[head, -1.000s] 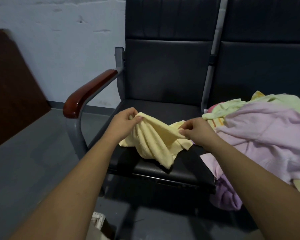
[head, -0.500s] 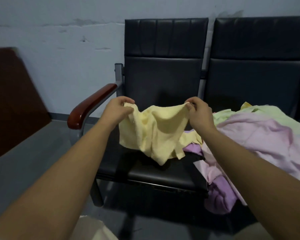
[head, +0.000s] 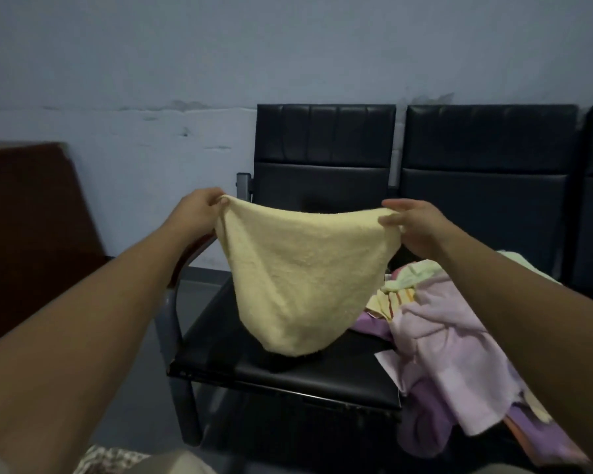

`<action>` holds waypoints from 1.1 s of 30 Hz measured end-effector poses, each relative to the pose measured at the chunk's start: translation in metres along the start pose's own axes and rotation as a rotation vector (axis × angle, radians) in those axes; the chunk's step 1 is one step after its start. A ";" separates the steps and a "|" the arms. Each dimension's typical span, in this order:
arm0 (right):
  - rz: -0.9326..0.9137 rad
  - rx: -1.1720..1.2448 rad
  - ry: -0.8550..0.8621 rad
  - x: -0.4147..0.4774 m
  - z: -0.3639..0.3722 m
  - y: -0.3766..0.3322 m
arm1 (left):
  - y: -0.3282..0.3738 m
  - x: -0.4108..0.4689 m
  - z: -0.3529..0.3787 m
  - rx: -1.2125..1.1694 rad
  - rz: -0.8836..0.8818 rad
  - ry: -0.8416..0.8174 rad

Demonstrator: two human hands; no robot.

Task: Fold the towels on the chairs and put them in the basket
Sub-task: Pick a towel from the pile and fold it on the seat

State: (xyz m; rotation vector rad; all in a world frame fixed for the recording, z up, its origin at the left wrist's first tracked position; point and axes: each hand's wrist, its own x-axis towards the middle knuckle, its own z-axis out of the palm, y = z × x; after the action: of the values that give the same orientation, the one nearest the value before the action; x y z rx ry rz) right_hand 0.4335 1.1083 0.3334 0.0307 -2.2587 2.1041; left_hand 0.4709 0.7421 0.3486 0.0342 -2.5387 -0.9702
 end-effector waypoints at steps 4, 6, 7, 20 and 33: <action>-0.168 -0.725 0.007 -0.004 0.002 -0.008 | 0.006 -0.002 -0.007 -0.180 -0.051 0.003; -0.236 -0.707 0.064 -0.003 0.003 -0.010 | 0.011 -0.007 -0.002 -0.324 -0.095 0.024; -0.251 -0.638 0.083 -0.003 0.003 -0.010 | 0.012 -0.008 0.000 -0.432 -0.139 0.025; 0.269 -0.084 -0.265 0.029 -0.002 0.033 | -0.042 0.007 0.024 -0.004 -0.098 -0.096; -0.069 -0.205 0.132 0.115 0.046 0.024 | -0.060 0.075 0.043 -0.287 -0.161 0.131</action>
State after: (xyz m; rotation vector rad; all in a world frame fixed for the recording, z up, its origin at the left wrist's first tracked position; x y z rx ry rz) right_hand 0.3161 1.0664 0.3126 -0.0366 -2.3445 1.7770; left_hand 0.3786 0.7112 0.3096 0.2137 -2.2831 -1.3414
